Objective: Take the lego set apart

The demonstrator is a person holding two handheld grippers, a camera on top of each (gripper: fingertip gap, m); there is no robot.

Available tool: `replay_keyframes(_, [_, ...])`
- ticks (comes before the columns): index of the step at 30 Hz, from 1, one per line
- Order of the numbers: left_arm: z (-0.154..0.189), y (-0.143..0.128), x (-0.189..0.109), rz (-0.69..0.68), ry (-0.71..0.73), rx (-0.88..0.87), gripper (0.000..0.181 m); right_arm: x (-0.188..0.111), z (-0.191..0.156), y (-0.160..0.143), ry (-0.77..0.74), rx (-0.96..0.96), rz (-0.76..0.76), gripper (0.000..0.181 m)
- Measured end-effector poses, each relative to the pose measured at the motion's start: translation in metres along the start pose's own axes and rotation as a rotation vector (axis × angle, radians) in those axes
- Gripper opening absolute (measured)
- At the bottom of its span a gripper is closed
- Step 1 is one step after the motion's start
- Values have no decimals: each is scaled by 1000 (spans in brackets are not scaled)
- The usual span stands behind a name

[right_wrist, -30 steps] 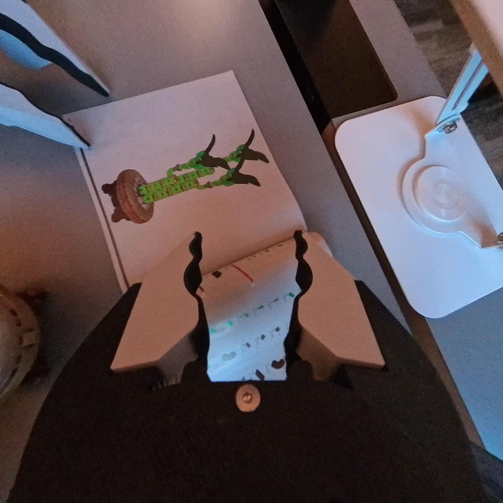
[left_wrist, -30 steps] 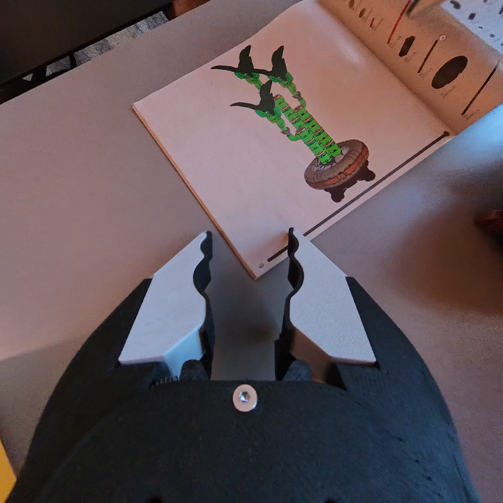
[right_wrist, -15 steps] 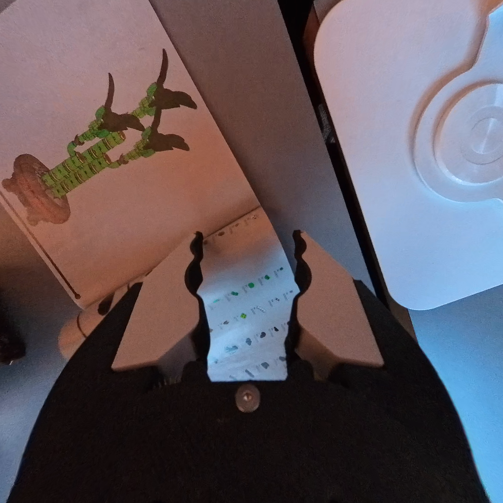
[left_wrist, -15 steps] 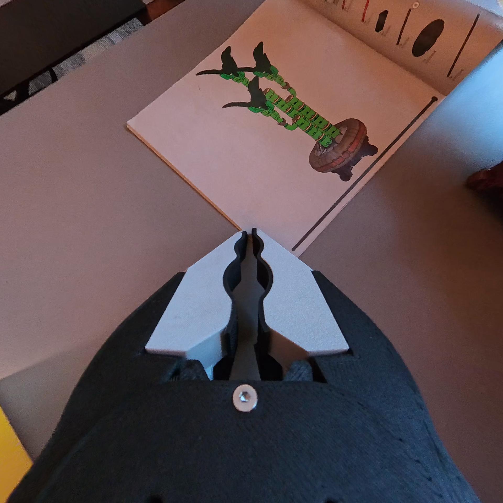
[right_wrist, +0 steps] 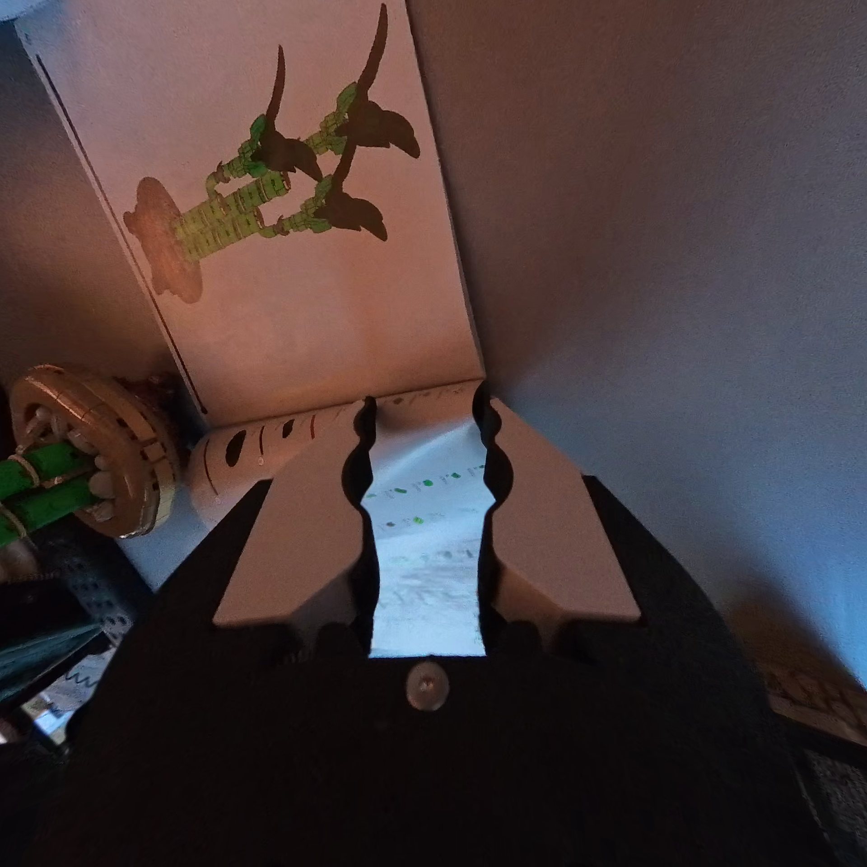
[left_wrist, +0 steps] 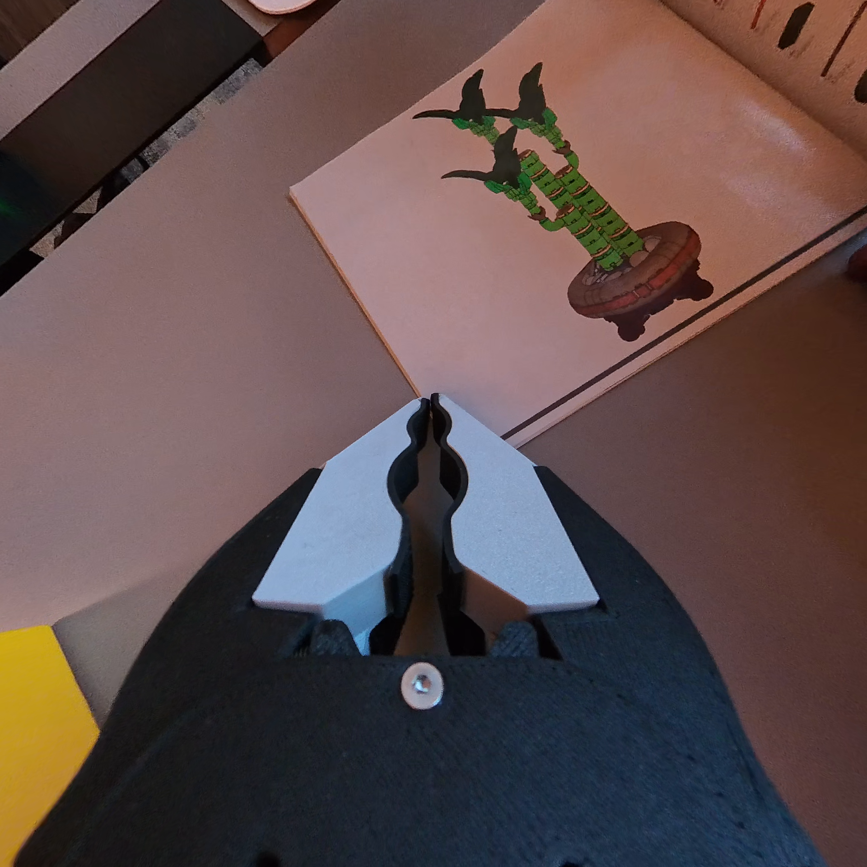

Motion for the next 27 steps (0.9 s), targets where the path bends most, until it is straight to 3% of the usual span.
replay_keyframes(7, [0,-1,-1,4,-5,-14,0,-3,6,-22,60,98,-72,38])
replay_keyframes(18, [3,1,-1,-19,25,51,0,-1,5,-23,318,186,-97,20])
replay_keyframes(27, [4,2,-1,-26,32,68,0,-6,22,-23,270,227,-84,25])
Point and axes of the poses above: each gripper's, where its closed fingertips meet, x out along the fingers, y out of its top, z = x × y across the jaws, the point moved 8 cm from there along -x, back along the fingers, and after that the axes turned 7 degrees about x, right-handed, at the moved point
